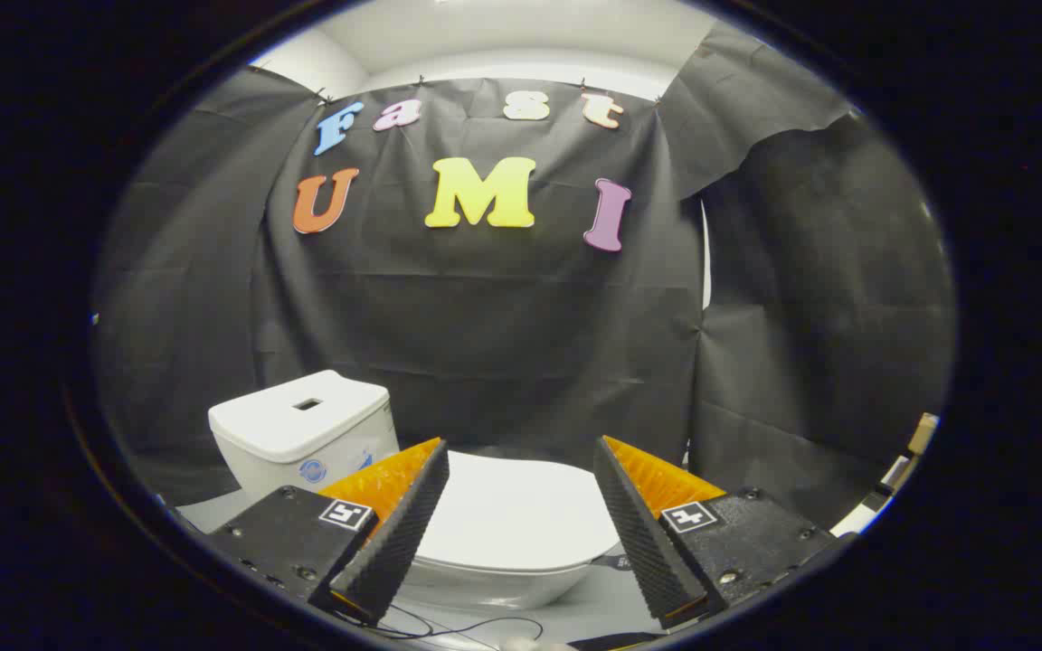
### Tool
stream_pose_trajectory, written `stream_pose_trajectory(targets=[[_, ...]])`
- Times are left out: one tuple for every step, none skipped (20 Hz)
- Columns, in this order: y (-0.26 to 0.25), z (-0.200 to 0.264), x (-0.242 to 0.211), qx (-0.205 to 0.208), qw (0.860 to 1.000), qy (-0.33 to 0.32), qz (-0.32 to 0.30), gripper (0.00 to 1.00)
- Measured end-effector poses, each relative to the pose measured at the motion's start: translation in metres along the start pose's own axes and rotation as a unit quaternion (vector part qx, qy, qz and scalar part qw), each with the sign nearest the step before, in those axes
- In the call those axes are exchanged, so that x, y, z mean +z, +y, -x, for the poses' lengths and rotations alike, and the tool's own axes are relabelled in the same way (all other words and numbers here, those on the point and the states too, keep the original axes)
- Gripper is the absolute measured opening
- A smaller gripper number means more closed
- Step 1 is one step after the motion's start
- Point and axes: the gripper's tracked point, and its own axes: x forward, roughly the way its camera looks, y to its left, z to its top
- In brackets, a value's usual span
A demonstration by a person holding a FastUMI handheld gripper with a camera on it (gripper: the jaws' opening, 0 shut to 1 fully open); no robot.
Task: Open the toilet lid.
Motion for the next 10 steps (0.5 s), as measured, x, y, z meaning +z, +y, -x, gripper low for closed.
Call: stream_pose_trajectory(targets=[[0.0001, -0.0005, 0.0014, 0.0, 1.0, 0.0, -0.001, 1.0], [-0.0009, 0.0, 0.0031, -0.001, 1.0, -0.001, -0.003, 1.0], [-0.0015, -0.0003, 0.0025, -0.002, 1.0, -0.001, -0.003, 1.0], [-0.0015, -0.0008, 0.0019, -0.002, 1.0, 0.0, -0.002, 1.0], [-0.0015, -0.0009, 0.0023, -0.002, 1.0, 0.001, 0.0, 1.0], [-0.0016, -0.0012, 0.0026, -0.002, 1.0, 0.002, 0.001, 1.0], [-0.0017, -0.0016, 0.0016, -0.002, 1.0, 0.002, 0.001, 1.0], [-0.0015, -0.0019, 0.0024, -0.002, 1.0, 0.001, 0.001, 1.0], [-0.0015, -0.0032, 0.0013, -0.002, 1.0, 0.002, 0.001, 1.0], [-0.0014, -0.0036, 0.0002, -0.002, 1.0, 0.003, 0.001, 1.0]])
